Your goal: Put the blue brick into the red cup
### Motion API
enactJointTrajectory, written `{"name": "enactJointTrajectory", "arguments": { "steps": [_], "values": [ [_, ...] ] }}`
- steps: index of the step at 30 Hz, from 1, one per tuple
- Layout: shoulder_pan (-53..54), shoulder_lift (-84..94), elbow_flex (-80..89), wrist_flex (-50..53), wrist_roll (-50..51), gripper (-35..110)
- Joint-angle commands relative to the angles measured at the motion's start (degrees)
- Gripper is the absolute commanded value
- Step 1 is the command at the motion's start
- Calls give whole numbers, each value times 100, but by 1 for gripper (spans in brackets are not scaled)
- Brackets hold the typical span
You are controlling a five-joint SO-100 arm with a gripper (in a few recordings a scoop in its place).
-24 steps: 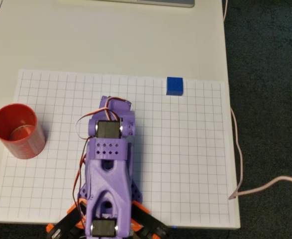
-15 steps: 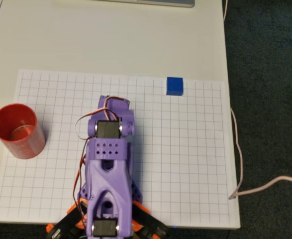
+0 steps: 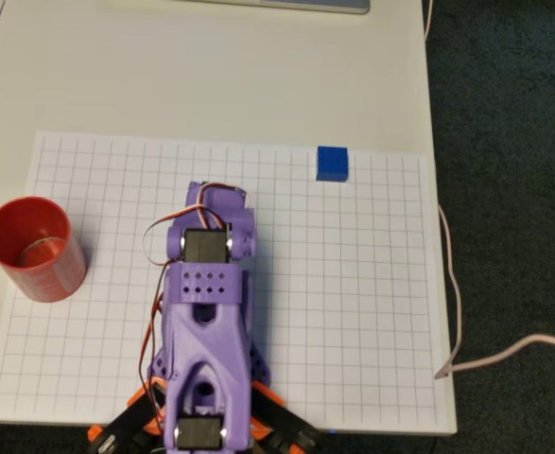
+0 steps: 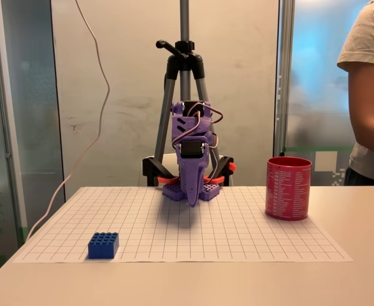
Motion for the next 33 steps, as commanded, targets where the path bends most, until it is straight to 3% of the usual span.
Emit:
{"name": "enactJointTrajectory", "arguments": {
  "steps": [1, 21, 33],
  "values": [
    [-53, 9, -44, 18, 53, 0],
    [149, 0, -123, 26, 141, 0],
    [949, -668, -2707, 562, -18, 0]
  ]
}}
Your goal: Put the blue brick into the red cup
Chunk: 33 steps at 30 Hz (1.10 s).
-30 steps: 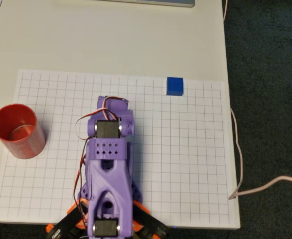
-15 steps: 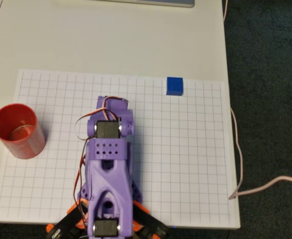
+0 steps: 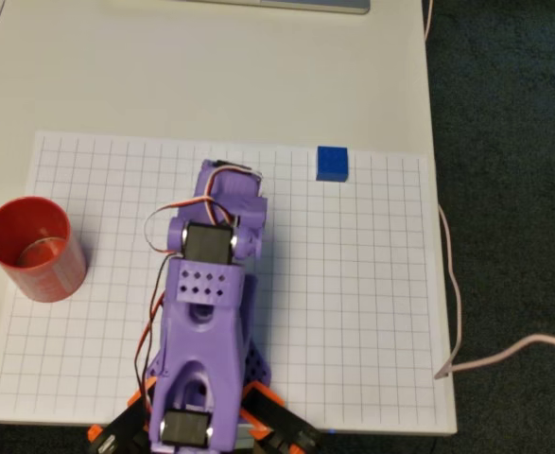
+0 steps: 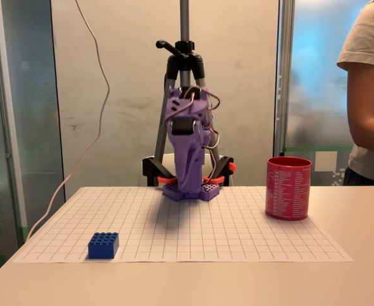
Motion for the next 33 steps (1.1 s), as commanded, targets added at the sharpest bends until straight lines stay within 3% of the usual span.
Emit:
{"name": "enactJointTrajectory", "arguments": {
  "steps": [1, 14, 18, 33],
  "values": [
    [220, -352, -1345, 281, 35, 0],
    [554, -3727, -6381, 2522, -123, 0],
    [721, -4482, -7532, 2566, -264, 0],
    [563, -7436, -8068, 2470, -976, 0]
  ]
}}
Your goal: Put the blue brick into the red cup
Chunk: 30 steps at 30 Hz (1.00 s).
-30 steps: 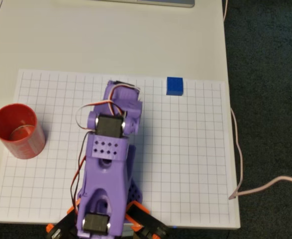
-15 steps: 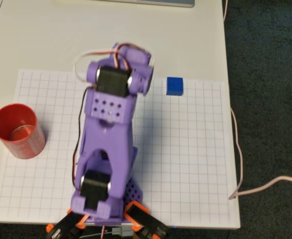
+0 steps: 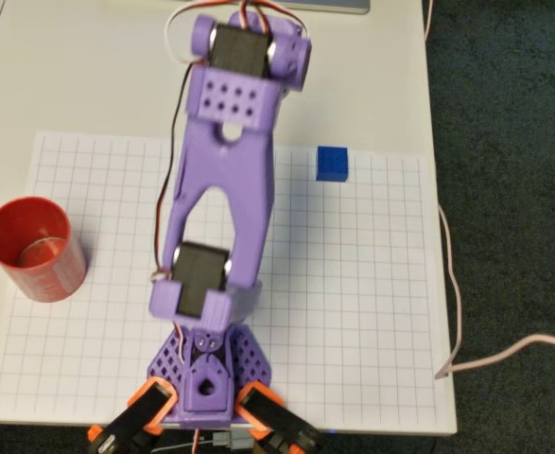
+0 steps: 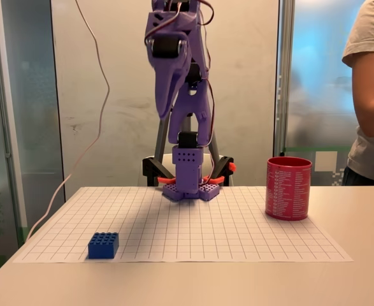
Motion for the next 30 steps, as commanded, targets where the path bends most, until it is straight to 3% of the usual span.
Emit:
{"name": "enactJointTrajectory", "arguments": {
  "steps": [1, 15, 24, 30],
  "values": [
    [176, -360, -123, -114, -158, 0],
    [1881, -1503, 1046, -932, -2215, 0],
    [2303, -1890, 1512, -1881, -2892, 0],
    [1951, -2206, 1397, -2065, -3313, 0]
  ]
}}
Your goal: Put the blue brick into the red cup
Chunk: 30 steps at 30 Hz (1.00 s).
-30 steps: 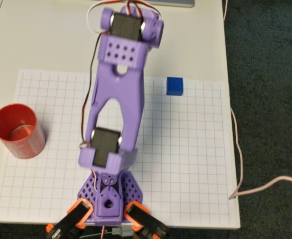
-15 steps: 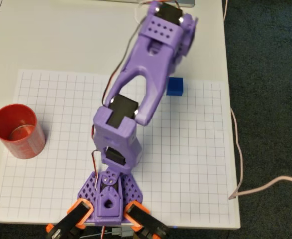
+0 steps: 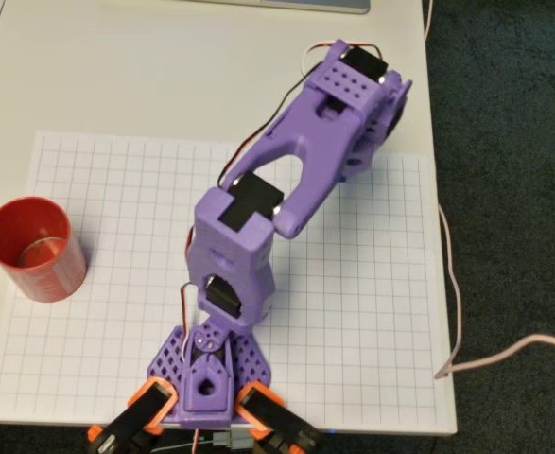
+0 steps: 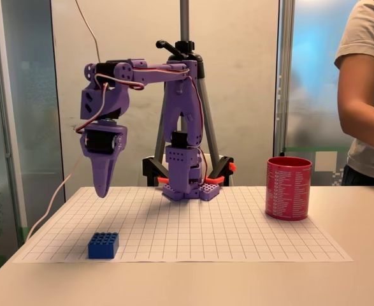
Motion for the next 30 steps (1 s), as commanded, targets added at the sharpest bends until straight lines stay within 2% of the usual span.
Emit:
{"name": "enactJointTrajectory", "arguments": {
  "steps": [1, 15, 19, 20, 24, 30],
  "values": [
    [-123, 9, -220, -53, -158, 0],
    [-272, -589, -404, -642, -308, 1],
    [-158, -554, -404, -536, -378, 37],
    [-123, -527, -404, -466, -387, 59],
    [-202, -519, -360, -229, -545, 59],
    [-255, -782, -185, -431, -536, 59]
  ]
}}
